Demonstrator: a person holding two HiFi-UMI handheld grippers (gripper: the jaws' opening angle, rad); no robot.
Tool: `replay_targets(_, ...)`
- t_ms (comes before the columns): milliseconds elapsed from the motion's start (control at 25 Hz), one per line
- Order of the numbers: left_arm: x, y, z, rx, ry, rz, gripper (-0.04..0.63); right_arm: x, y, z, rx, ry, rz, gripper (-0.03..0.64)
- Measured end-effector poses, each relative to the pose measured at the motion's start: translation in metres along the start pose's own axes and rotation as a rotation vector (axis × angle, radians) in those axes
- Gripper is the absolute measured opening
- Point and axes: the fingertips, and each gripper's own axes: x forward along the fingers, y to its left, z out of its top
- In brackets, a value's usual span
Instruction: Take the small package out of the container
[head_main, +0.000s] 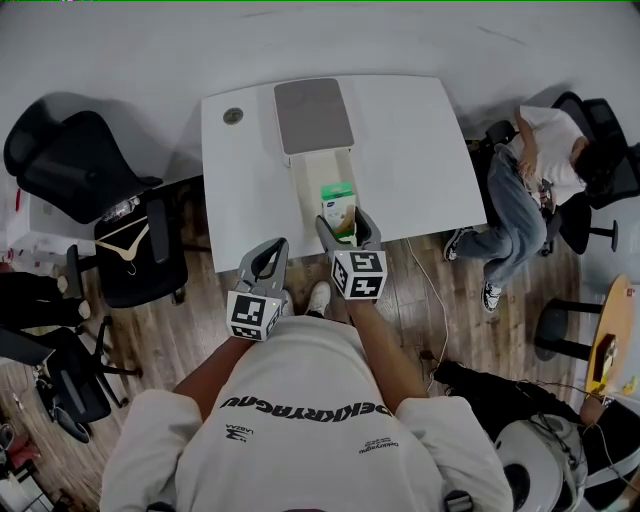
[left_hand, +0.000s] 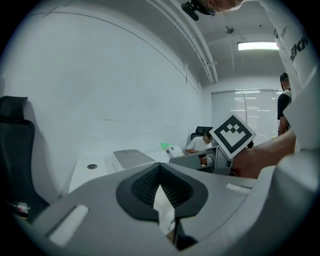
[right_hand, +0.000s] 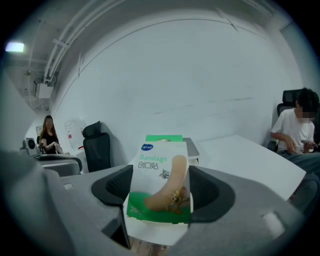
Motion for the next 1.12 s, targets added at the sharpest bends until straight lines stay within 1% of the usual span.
replay_targets(480,-0.007,-0.003,0.01,0.009,-0.021,-0.013,0.003,-0.027,0.012,0.01,-0.022,-0.047,0.016,0.342)
replay_targets(1120,-0.01,-0.003,0.015,0.023,-0.039,-0.027,0.003,-0.048,0.028,0.019,-0.049,-0.114,0.037,0.342)
